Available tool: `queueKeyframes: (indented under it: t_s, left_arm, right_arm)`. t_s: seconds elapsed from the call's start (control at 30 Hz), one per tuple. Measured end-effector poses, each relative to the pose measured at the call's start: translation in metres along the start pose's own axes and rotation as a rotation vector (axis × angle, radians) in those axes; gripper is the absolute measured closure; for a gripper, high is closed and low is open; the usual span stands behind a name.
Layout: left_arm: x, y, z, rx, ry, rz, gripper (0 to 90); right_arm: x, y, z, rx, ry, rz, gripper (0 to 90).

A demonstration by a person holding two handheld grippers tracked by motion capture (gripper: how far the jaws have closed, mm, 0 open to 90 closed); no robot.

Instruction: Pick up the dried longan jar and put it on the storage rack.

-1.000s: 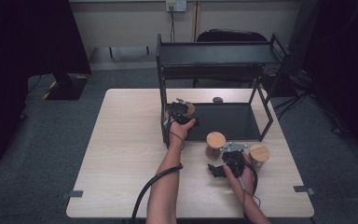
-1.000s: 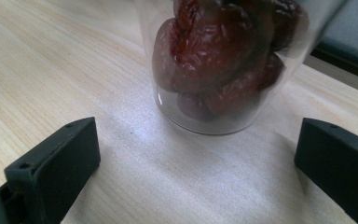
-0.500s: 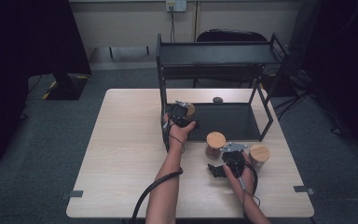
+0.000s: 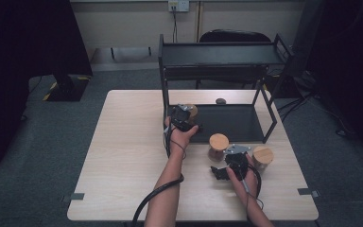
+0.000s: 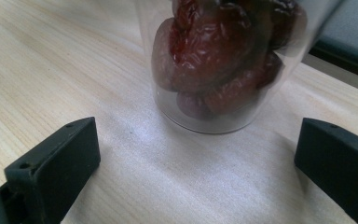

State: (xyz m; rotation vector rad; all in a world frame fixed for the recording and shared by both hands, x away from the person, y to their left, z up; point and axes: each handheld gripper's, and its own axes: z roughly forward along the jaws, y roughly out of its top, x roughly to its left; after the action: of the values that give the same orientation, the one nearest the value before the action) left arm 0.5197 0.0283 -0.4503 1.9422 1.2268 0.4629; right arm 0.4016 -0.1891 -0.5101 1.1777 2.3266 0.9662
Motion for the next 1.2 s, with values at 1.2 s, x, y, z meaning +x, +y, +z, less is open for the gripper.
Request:
queueKeyframes:
  t_s: [1.2]
  left_arm:
    - [-0.011,-0.010,-0.033,-0.030,-0.131,0.026,5.5]
  right_arm:
    - [0.000,0.000,0.000,0.000,0.000,0.001,0.0]
